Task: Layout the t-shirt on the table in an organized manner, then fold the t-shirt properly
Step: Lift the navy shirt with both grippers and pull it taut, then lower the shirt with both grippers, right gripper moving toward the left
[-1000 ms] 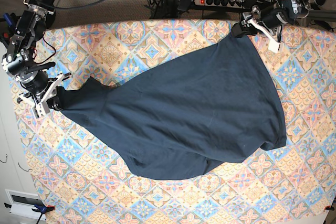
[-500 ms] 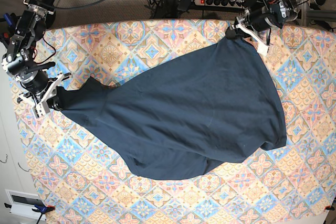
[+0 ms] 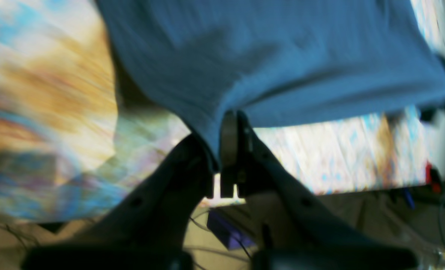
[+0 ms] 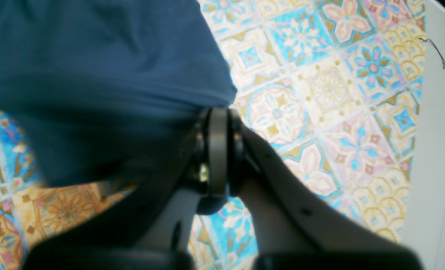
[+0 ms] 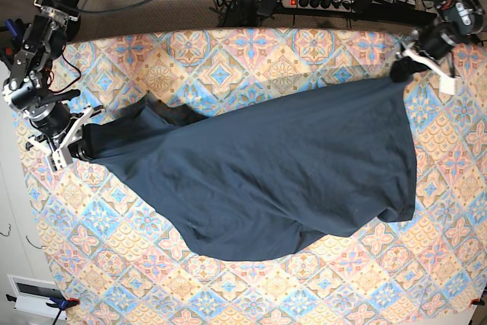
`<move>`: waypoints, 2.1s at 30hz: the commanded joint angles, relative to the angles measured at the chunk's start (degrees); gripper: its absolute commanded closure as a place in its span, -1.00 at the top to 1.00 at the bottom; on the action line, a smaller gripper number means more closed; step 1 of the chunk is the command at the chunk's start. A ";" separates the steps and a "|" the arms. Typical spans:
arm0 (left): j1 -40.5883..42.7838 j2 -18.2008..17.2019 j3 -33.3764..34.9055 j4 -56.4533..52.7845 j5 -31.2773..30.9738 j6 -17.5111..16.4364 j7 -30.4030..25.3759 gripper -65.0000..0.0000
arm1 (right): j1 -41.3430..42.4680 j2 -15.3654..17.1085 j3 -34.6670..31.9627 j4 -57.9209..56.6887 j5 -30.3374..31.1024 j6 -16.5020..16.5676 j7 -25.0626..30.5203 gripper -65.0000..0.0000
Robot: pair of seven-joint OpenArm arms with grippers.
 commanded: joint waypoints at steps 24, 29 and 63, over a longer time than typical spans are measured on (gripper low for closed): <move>-37.05 -5.38 1.01 -5.79 1.01 -0.10 -0.79 -1.00 | 20.77 1.16 1.06 2.10 14.82 -0.27 1.06 -0.99; -50.24 -5.56 4.09 -16.78 7.16 -0.10 -0.79 -1.00 | 32.90 3.89 -3.69 -8.89 14.65 -0.27 1.50 -0.99; -65.44 -5.38 12.88 -39.55 12.61 -0.10 -0.79 -1.00 | 35.45 -1.04 -48.87 -20.58 -25.09 -0.27 15.48 -0.37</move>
